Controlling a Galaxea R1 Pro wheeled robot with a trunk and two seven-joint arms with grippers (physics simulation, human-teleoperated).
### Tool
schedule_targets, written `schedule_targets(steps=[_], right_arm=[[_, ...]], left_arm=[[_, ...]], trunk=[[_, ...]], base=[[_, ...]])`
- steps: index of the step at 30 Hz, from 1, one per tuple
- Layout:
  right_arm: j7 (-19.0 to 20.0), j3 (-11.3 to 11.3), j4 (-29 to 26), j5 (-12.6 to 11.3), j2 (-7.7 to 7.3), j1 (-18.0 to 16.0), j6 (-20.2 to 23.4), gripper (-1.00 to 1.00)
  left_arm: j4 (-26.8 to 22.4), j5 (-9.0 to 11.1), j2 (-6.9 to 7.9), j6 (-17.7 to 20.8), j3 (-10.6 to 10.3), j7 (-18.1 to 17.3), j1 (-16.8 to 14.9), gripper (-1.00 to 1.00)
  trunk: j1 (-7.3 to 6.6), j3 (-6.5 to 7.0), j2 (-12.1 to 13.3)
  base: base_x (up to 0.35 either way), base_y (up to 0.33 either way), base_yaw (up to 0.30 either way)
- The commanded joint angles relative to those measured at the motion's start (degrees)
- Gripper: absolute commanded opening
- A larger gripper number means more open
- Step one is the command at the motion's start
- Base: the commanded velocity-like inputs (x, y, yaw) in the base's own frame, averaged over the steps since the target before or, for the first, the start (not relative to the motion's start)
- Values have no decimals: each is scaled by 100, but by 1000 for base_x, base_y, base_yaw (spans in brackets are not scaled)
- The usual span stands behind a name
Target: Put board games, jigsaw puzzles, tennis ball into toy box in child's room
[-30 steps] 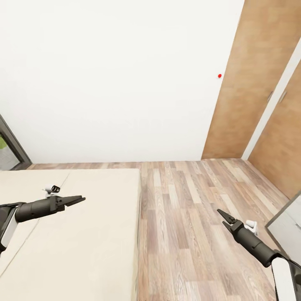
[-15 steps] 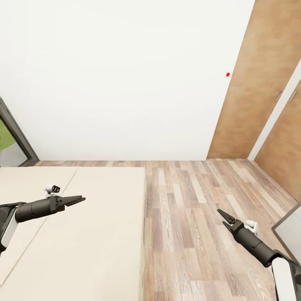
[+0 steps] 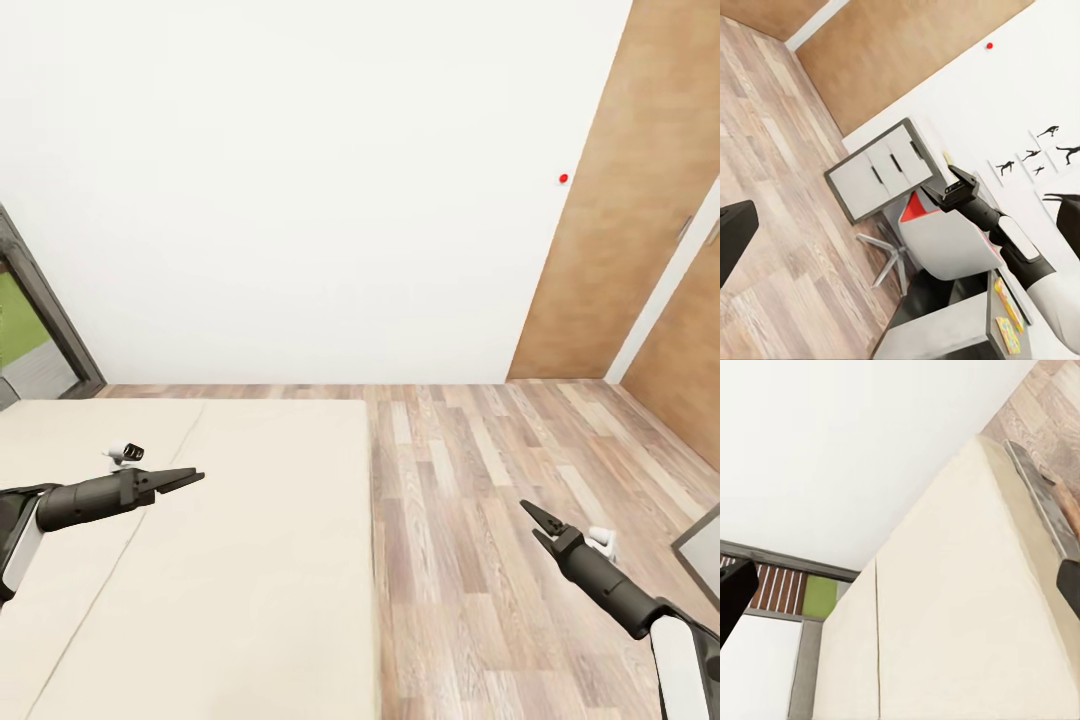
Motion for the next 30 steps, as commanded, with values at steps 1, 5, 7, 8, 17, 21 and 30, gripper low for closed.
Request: schedule_targets(steps=[1, 5, 7, 8, 17, 21, 30], right_arm=[[9, -10, -4, -1, 4, -6, 32, 100], [-6, -2, -1, 24, 9, -6, 23, 100], [-12, 4, 1, 50, 10, -6, 15, 100], [-13, 6, 2, 56, 8, -6, 14, 100], [-19, 16, 4, 63, 5, -6, 10, 100], [-19, 16, 5, 60, 8, -6, 10, 100], [-19, 16, 4, 54, 2, -6, 10, 100]], left_arm=[[3, 3, 2, 61, -2, -20, -4, 100], [3, 8, 2, 61, -2, -20, -4, 100], [5, 5, 2, 61, -2, -20, -4, 100], [4, 4, 2, 61, -2, -20, -4, 100], [5, 4, 2, 59, -2, -20, -4, 100], [3, 5, 2, 59, -2, -20, -4, 100], [5, 3, 2, 54, -2, -20, -4, 100]], trunk=[[3, -12, -12], [3, -12, -12], [3, -12, -12], [3, -12, -12], [3, -12, -12], [3, -12, -12], [3, -12, -12]], base=[[0, 284, 0], [0, 284, 0], [0, 284, 0], [0, 284, 0], [0, 284, 0], [0, 284, 0], [0, 284, 0]])
